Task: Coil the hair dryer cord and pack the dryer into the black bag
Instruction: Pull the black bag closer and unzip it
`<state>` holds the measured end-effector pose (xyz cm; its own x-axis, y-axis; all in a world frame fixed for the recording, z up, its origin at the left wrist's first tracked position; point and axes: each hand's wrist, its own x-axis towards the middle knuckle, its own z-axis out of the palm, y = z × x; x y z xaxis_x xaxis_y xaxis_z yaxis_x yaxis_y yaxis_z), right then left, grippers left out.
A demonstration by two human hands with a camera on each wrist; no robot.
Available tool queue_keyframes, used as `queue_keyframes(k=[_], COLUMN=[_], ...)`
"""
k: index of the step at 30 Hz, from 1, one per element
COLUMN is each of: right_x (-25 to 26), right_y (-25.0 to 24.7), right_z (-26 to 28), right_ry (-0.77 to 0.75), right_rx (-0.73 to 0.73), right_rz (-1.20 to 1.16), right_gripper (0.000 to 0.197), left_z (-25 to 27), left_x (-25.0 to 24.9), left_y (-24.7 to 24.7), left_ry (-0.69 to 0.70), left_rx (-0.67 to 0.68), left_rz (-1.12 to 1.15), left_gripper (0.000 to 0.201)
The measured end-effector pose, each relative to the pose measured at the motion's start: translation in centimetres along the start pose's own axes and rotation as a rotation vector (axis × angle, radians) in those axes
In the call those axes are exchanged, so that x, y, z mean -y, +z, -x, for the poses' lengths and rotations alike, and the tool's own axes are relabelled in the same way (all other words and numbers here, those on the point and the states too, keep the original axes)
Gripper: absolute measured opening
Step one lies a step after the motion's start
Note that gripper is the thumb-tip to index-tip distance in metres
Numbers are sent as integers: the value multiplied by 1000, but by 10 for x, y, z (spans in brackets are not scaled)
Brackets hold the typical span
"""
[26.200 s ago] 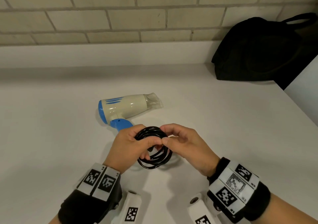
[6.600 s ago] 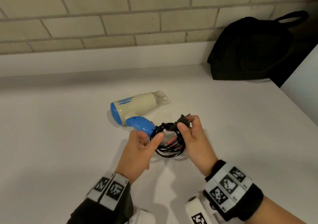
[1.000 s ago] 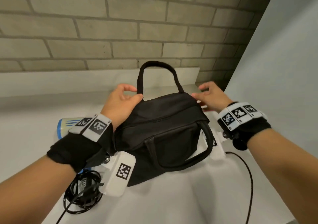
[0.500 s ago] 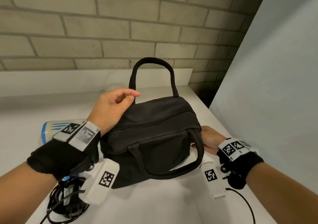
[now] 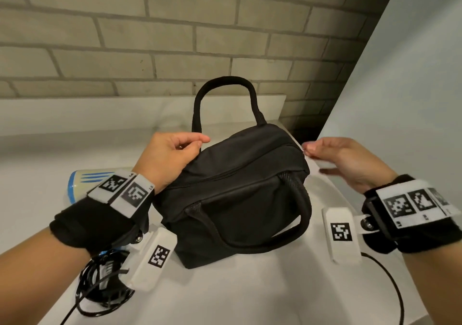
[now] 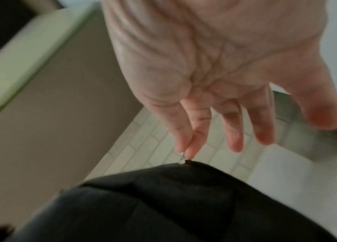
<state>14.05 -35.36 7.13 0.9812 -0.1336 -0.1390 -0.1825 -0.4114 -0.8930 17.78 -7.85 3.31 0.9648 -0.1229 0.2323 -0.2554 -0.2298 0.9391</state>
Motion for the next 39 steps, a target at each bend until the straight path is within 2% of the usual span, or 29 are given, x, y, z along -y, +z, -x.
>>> queue_keyframes(k=[3,9,14,16,18,20,22,24,26,27,29,32,36,39], right_x=[17,44,52,44,35,29,27,28,27,26,24,22,14,12], right_y=[2,18,43,48,49,49,50,51,53,54,56,58,58,58], right_z=[10,25,30,25,20,16,14,13,12,12,12,13,12,9], right_ry=[-166,-293,-324,-278,-219,-178,-182,-279,-379,-374,-355,-377,-361,-287], right_rx=[-119,-151,-35,12,13,15,6,-19,-29,-35,-49,-50,-4,112], right_rz=[131,200,583,518,348,215,164,173,209,235,350,541,526,459], right_gripper=[18,25,24,22,20,18,17,19,12,8,14,21,19,17], left_z=[1,3,5,7,8,10,10,13,15,15,12,4,-2,-4], left_x=[-3,-9,-18,-19,-20,-24,-36,-48,-59,-62,-64,-60,-56,-52], left_y=[2,3,5,7,7,5,2,1,6,10,21,32,45,53], left_ry=[-2,23,116,149,239,404,583,694,591,514,415,368,357,319], left_rx=[-6,-1,-8,-18,-29,-15,75,221,392,464,548,543,485,486], left_rz=[-5,-113,-189,-256,-369,-588,-695,-712,-776,-868,-1031,-1033,-1049,-1041], left_gripper=[29,28,20,19,19,21,23,25,25,29,38,46,43,41])
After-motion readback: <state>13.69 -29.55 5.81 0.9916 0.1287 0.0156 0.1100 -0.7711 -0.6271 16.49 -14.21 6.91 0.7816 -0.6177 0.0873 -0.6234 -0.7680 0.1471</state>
